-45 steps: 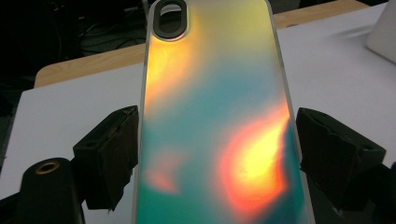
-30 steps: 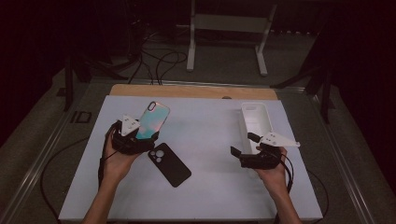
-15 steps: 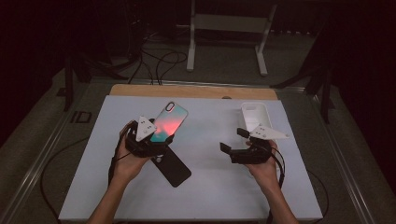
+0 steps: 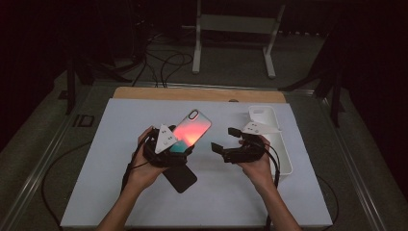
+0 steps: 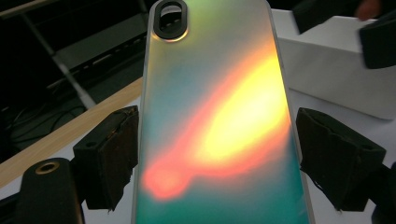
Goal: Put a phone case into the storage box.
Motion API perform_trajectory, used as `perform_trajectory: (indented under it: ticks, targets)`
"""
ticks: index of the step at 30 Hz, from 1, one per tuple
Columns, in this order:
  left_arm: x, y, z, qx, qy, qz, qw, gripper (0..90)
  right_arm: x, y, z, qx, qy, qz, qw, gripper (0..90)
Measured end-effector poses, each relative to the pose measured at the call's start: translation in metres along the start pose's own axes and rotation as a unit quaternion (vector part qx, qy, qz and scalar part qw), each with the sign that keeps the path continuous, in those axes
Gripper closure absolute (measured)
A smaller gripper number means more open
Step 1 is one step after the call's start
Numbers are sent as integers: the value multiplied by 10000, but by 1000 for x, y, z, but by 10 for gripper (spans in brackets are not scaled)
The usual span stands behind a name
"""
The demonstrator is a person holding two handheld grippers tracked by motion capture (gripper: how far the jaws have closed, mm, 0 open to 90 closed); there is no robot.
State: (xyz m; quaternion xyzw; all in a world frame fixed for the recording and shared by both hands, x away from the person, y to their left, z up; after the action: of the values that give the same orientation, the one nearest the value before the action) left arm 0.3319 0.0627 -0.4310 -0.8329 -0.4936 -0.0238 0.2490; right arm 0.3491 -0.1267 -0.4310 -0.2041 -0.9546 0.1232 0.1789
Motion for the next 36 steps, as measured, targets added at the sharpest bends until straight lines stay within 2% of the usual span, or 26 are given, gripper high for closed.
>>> perform_trajectory:
  ticks: [6,12,17,21,22,27,29,30,33,36]
  targets:
    - [-10,-1,-2,-101,93,150,9998,168,1,10,-5,-12,160,-100,9998,92]
    - [-21,-2,-4,-174,230,282,9992,168,0,16,-5,-47,425,-293,9987,150]
    - [-30,1,-4,-164,301,354,9988,168,2,19,-6,-38,756,-467,9960,362]
    - [-35,5,-3,-150,243,403,9988,168,3,20,-5,4,937,-603,9938,459]
    - [-35,5,-3,-150,243,403,9988,168,3,20,-5,4,937,-603,9938,459]
    - [-39,9,-2,-119,216,438,9987,169,9,19,-5,60,911,-878,9919,647]
    - [-40,10,-2,-90,235,442,9987,169,10,20,-5,70,885,-916,9918,676]
    - [-40,10,-1,-78,266,432,9987,169,13,20,-5,74,856,-1011,9912,756]
    - [-42,11,0,-36,294,376,9989,169,16,21,-5,140,827,-1075,9907,802]
    - [-43,13,1,66,421,247,9988,162,16,23,-4,182,861,-1031,9908,825]
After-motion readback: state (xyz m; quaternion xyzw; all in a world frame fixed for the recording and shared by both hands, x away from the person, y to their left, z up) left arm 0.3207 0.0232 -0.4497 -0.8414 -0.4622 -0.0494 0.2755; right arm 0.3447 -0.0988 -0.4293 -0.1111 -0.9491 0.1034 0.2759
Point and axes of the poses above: each handheld gripper's, and its own axes: y roughly forward along the jaws, z roughly out of its underside, x roughly to its left, the point moved 6 cm from there along y, roughly forward along the jaws, and after that the axes turned 14 degrees about -z, right-handed, at the moved point
